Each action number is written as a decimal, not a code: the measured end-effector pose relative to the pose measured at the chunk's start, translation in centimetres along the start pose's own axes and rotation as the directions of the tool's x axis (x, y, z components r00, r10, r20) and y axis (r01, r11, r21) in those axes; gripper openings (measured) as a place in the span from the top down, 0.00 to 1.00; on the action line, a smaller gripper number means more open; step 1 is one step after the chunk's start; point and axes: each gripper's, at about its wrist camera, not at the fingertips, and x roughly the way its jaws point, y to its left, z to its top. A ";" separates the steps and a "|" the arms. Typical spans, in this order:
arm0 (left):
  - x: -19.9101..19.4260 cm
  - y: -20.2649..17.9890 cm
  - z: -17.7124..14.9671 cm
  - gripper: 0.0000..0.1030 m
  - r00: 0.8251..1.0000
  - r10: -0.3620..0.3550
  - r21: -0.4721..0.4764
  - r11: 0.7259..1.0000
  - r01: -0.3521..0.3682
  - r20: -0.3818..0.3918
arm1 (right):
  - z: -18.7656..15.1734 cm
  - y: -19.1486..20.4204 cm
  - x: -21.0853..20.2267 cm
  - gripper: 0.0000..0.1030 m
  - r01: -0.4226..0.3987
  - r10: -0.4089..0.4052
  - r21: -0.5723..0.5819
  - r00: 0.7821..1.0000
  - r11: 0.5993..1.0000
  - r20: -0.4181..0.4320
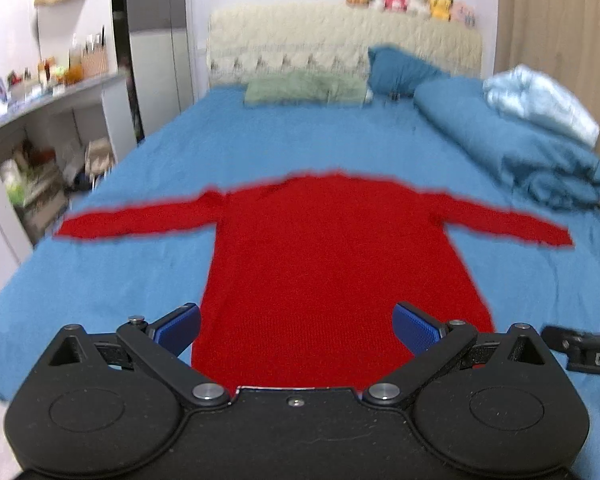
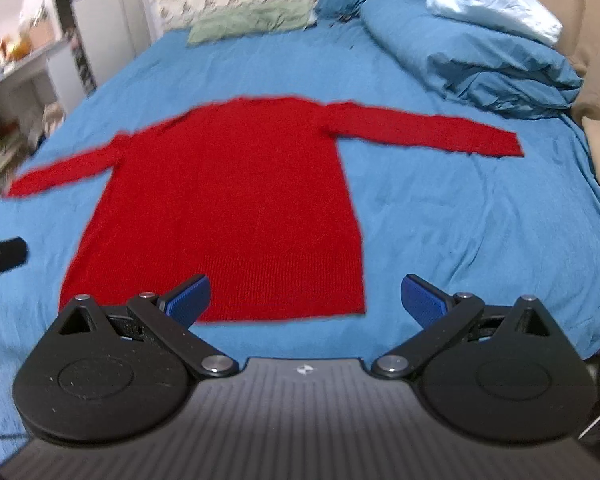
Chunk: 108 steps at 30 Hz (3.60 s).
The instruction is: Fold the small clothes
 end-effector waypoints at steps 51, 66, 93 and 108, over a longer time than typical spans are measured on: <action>52.8 -16.6 16.2 0.00 0.874 -0.193 0.057 0.968 0.243 -0.446 | 18.9 -34.4 35.9 0.81 0.289 -0.331 0.580 0.943 0.762 -0.035; 41.8 7.8 17.6 0.00 0.931 -0.168 -0.046 0.986 0.161 -0.325 | 31.5 2.4 37.5 0.81 -0.531 0.496 0.215 0.845 0.819 0.199; 49.3 4.0 13.5 0.42 0.903 -0.320 -0.047 0.946 0.320 -0.288 | 20.3 -0.6 38.1 0.07 -0.213 0.213 0.020 0.977 0.977 -0.011; 44.2 8.6 15.6 0.95 0.992 -0.104 -0.052 0.994 0.101 -0.065 | 16.4 -2.6 42.7 0.07 0.107 -0.111 -0.074 0.992 0.991 -0.052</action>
